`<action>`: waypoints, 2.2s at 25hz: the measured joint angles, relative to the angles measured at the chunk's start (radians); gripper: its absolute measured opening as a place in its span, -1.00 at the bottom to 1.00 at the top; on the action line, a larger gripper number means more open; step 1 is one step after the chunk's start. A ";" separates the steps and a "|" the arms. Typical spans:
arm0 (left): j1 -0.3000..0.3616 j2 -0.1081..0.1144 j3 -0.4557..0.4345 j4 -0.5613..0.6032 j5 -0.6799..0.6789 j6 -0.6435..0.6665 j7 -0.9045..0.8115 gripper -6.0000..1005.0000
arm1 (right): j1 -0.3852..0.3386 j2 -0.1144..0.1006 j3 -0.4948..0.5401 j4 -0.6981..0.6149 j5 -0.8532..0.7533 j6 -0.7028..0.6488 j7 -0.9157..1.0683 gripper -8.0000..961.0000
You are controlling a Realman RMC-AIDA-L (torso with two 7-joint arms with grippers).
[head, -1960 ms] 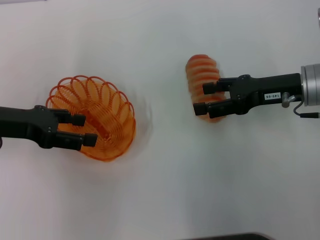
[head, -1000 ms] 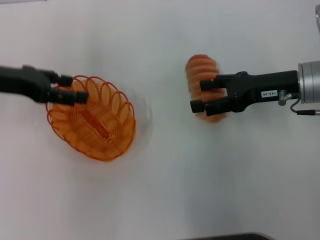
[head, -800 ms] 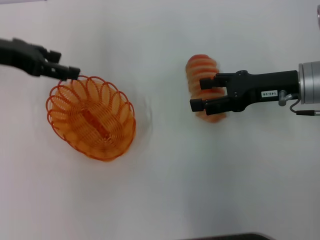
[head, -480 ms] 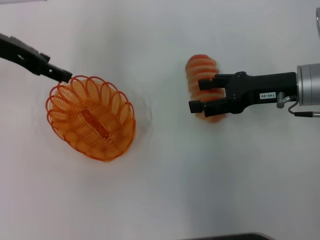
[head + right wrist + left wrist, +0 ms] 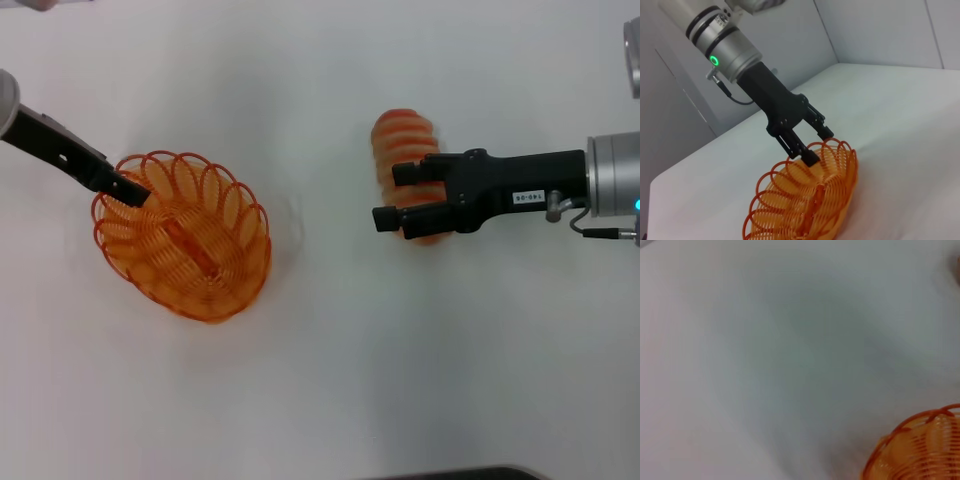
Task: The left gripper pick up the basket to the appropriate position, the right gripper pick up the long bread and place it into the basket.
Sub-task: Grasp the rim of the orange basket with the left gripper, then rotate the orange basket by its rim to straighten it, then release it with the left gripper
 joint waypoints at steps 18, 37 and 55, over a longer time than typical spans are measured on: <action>-0.009 -0.009 0.016 -0.023 0.006 -0.039 -0.024 0.29 | 0.002 0.002 0.000 0.012 0.002 0.007 -0.005 0.94; -0.020 0.000 -0.080 0.002 -0.017 0.029 -0.084 -0.84 | -0.012 -0.021 0.024 0.003 0.002 0.016 -0.008 0.94; 0.018 0.001 -0.252 0.011 -0.104 -0.007 -0.434 -0.90 | -0.001 -0.059 0.085 -0.013 0.003 0.023 -0.031 0.93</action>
